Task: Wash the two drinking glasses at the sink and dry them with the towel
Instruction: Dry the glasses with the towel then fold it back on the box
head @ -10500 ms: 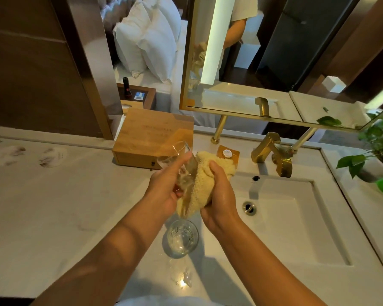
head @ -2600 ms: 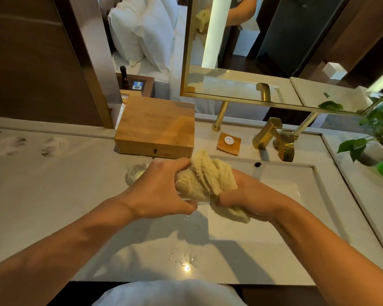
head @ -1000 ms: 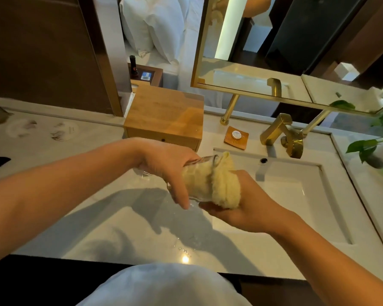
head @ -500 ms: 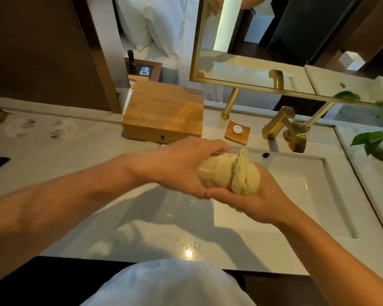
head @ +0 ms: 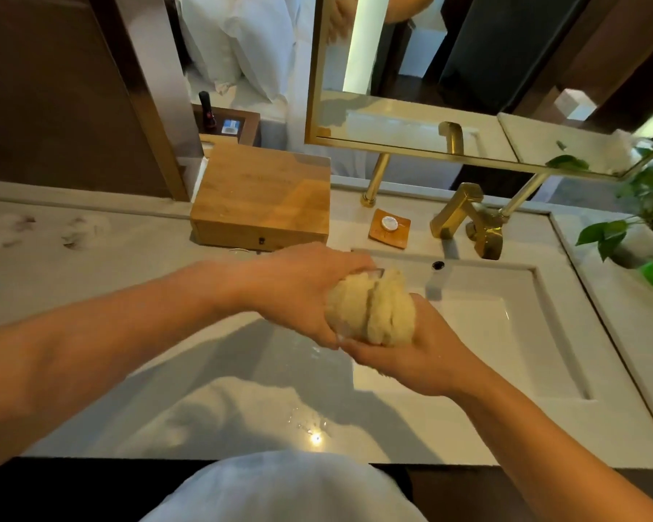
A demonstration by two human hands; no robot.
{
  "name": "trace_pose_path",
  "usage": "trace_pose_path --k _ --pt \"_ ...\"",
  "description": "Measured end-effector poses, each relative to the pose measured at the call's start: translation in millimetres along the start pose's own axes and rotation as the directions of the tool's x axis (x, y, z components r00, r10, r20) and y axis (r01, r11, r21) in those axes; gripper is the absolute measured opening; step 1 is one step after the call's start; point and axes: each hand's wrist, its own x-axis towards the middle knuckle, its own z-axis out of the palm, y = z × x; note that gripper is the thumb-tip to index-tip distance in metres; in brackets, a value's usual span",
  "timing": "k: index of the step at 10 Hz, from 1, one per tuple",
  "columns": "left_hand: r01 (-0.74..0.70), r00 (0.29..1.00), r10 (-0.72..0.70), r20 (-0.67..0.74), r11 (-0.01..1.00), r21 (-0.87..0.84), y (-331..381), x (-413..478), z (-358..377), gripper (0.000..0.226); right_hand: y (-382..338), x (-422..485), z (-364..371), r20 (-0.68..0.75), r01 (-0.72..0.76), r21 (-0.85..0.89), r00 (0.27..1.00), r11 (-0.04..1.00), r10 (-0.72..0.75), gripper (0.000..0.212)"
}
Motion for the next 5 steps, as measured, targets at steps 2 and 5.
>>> trace_pose_path --k 2,5 --pt "0.02 0.927 0.126 -0.353 0.924 0.382 -0.1 2.9 40.3 0.058 0.2 2.8 6.2 0.009 -0.236 0.505 0.963 0.83 0.268 0.032" --pt "-0.205 0.794 0.208 -0.571 0.976 0.071 -5.1 -10.7 50.6 0.063 -7.3 5.1 6.3 0.201 0.199 -0.469 0.973 0.861 -0.115 0.06"
